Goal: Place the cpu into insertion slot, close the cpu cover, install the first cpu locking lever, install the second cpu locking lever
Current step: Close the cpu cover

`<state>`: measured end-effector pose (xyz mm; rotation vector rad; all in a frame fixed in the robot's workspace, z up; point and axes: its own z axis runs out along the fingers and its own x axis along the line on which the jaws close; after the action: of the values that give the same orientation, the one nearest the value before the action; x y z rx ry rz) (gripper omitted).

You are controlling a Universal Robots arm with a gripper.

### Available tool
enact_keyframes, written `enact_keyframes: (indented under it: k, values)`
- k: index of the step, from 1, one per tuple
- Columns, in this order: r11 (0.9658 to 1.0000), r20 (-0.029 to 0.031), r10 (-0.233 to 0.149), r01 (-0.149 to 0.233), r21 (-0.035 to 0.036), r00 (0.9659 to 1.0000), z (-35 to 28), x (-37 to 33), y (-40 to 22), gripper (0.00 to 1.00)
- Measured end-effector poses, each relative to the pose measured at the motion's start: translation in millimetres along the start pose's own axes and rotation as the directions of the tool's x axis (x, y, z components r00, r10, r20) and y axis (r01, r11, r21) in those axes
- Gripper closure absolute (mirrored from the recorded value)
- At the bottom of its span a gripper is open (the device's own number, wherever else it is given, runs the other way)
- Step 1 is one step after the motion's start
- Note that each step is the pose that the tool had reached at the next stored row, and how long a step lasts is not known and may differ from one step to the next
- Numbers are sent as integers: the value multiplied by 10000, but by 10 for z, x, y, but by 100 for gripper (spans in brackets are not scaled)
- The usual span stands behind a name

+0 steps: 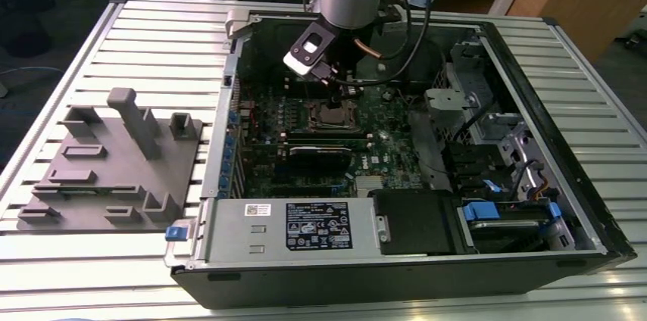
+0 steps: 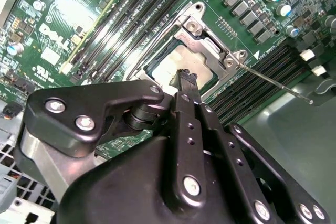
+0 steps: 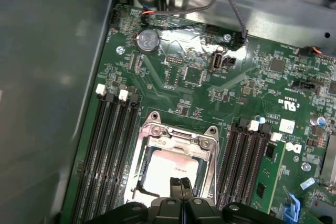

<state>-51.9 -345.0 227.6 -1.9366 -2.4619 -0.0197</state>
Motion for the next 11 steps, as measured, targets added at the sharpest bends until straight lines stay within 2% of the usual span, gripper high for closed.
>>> enact_keyframes:
  k: [3,5,8,11]
  values:
    - [9990,-2,-437,437,6,9990,1,0,0,89]
    - [9970,-4,-777,777,11,9970,1,0,0,89]
    - [9922,-7,-1245,1245,18,9922,1,0,0,89]
    - [9851,-10,-1720,1720,25,9851,1,0,0,89]
